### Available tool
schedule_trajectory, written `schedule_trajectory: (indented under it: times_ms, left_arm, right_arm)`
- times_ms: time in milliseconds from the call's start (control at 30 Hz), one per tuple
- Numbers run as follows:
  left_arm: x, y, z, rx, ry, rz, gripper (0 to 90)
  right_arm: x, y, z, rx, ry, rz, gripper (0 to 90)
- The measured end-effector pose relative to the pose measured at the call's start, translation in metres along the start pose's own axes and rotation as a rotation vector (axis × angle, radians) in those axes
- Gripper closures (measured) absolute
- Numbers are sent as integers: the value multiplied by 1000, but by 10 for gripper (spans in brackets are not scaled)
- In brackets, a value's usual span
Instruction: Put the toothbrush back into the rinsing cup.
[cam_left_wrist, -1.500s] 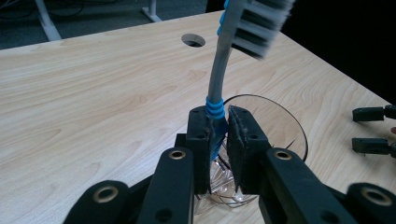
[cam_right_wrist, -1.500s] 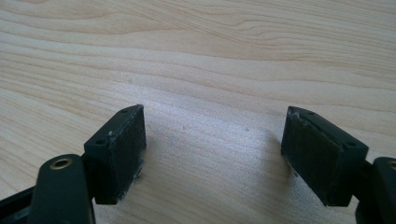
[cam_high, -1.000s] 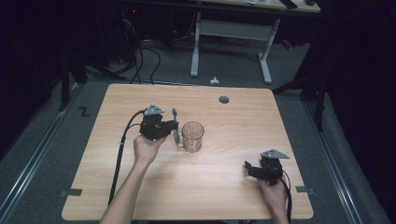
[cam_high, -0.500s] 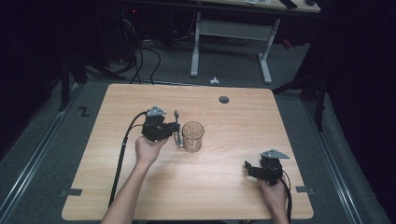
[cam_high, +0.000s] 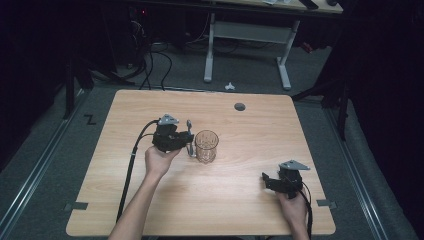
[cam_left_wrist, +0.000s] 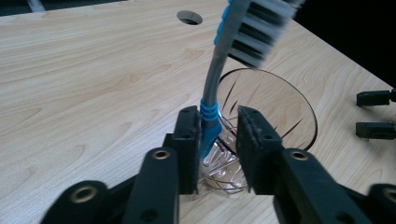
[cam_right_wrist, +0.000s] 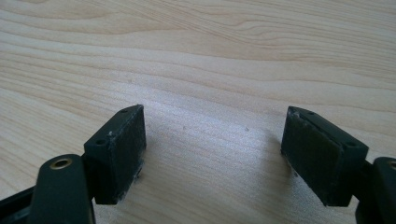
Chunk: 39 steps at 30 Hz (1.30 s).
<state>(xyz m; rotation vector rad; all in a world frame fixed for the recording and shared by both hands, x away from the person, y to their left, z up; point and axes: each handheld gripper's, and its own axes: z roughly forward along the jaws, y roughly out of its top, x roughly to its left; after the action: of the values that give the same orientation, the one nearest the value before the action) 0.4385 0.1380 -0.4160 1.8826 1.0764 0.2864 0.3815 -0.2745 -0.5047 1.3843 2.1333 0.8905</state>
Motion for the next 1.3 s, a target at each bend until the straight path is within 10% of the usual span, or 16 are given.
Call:
schedule_trajectory:
  times_ms: [1300]
  left_arm:
    - [-6,-14,-32,-17,71,69,534]
  right_arm:
    - [0,0,0,1,1,0,221]
